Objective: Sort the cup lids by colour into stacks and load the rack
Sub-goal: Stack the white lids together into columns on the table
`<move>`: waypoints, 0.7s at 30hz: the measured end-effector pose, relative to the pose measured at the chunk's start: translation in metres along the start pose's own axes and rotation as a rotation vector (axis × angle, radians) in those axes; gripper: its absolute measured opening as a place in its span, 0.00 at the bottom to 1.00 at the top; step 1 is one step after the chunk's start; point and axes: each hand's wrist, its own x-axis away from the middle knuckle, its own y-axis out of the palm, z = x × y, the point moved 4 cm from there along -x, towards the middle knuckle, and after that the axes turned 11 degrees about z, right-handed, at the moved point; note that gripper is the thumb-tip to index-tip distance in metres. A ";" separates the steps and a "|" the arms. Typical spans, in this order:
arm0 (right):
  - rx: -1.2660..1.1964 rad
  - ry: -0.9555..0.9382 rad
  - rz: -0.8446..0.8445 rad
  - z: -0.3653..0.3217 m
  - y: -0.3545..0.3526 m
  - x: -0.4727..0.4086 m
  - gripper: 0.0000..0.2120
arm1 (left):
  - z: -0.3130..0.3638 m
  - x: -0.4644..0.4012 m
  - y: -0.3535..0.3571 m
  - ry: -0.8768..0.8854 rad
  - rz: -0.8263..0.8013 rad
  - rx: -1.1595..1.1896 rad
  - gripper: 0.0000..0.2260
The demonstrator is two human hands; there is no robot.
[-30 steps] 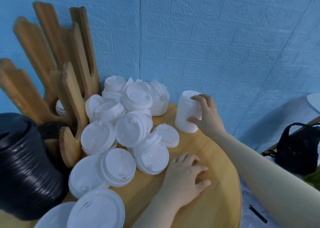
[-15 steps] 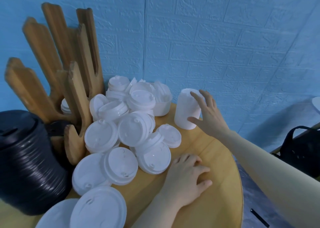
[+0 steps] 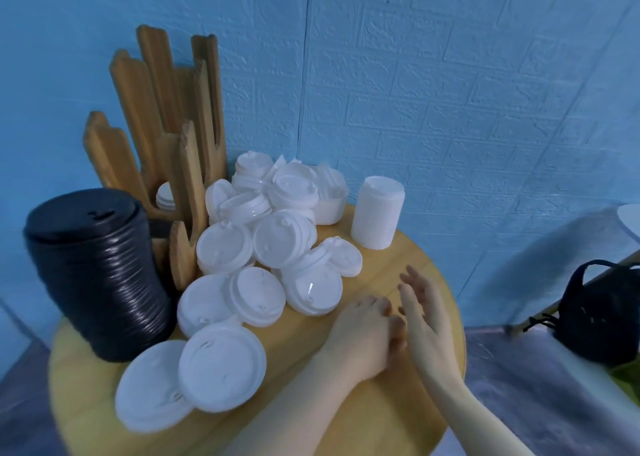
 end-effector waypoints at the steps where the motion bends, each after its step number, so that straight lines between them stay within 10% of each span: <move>1: -0.021 0.026 -0.016 0.001 0.002 0.008 0.13 | 0.003 0.008 -0.012 -0.012 -0.014 -0.009 0.16; 8: -0.047 0.005 -0.309 -0.014 0.034 0.063 0.10 | -0.010 0.134 -0.073 -0.127 0.482 0.097 0.10; 12: 0.083 -0.257 -0.539 -0.026 0.068 0.097 0.29 | -0.043 0.207 -0.098 -0.325 0.828 -0.031 0.12; 21: 0.451 -0.621 -0.642 -0.030 0.101 0.124 0.34 | -0.082 0.256 -0.098 -0.761 0.578 -0.170 0.28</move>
